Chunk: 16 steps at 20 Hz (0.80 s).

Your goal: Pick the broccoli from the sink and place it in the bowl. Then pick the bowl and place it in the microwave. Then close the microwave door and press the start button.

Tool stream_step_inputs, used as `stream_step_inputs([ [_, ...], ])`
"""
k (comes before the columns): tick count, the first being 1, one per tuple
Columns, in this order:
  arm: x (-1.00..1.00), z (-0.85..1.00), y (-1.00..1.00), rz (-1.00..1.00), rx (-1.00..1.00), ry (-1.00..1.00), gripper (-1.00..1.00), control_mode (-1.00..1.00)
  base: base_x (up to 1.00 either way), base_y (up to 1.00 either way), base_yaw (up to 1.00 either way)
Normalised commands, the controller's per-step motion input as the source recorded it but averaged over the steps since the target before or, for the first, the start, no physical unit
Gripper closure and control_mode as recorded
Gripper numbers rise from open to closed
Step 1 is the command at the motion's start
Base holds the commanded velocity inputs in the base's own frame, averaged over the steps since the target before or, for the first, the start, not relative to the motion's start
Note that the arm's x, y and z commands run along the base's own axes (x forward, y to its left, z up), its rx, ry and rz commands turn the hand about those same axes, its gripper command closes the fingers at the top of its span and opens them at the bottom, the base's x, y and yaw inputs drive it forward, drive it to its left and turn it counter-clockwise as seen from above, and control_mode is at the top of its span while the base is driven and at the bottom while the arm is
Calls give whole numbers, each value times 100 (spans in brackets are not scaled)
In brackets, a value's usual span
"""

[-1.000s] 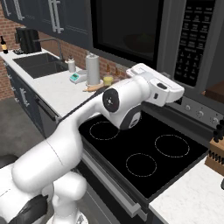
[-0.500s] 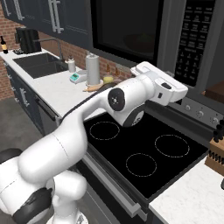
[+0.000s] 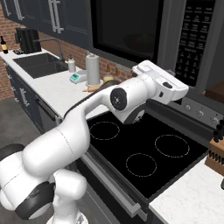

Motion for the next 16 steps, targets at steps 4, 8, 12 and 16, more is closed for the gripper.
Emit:
stream_step_inputs([
  [4, 14, 0, -17, 0, 0, -1, 100, -100, 0, 0, 0],
  [8, 13, 0, -14, 0, 0, 0, 100, -100, 0, 0, 0],
  [12, 12, -8, -9, 0, 0, 0, 100, -100, 0, 0, 0],
  [16, 19, -26, -6, 0, 0, 0, 100, -100, 0, 0, 0],
])
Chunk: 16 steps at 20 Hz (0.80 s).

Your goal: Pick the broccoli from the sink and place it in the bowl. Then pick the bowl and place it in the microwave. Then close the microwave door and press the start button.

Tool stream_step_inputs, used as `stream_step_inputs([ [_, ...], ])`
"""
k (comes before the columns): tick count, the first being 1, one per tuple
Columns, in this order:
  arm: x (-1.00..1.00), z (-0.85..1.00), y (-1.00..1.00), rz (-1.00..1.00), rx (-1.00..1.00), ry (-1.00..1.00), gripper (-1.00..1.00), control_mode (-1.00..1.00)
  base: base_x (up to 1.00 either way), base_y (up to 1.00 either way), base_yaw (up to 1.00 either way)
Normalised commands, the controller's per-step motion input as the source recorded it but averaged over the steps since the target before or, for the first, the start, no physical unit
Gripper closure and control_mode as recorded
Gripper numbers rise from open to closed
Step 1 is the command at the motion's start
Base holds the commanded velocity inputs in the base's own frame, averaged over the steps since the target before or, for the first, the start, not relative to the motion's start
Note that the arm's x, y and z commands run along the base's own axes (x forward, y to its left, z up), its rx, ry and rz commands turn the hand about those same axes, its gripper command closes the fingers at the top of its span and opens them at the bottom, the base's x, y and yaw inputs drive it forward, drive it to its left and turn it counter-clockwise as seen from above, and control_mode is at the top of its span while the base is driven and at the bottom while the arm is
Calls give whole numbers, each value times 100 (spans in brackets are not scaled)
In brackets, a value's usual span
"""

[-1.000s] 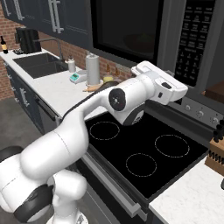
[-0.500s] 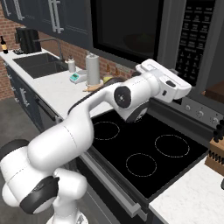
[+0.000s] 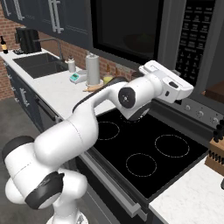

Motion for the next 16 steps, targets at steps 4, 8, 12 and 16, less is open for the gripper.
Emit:
stream_step_inputs([
  [4, 41, -34, -1, 2, 0, -1, 100, -100, 0, 0, 0],
  [8, 69, -6, -5, 0, 1, 0, 100, -100, 0, 0, 0],
  [12, 89, -13, -3, 1, 2, 0, 100, -100, 0, 0, 0],
  [16, 100, -31, -10, 7, 4, 0, 100, -100, 0, 0, 0],
])
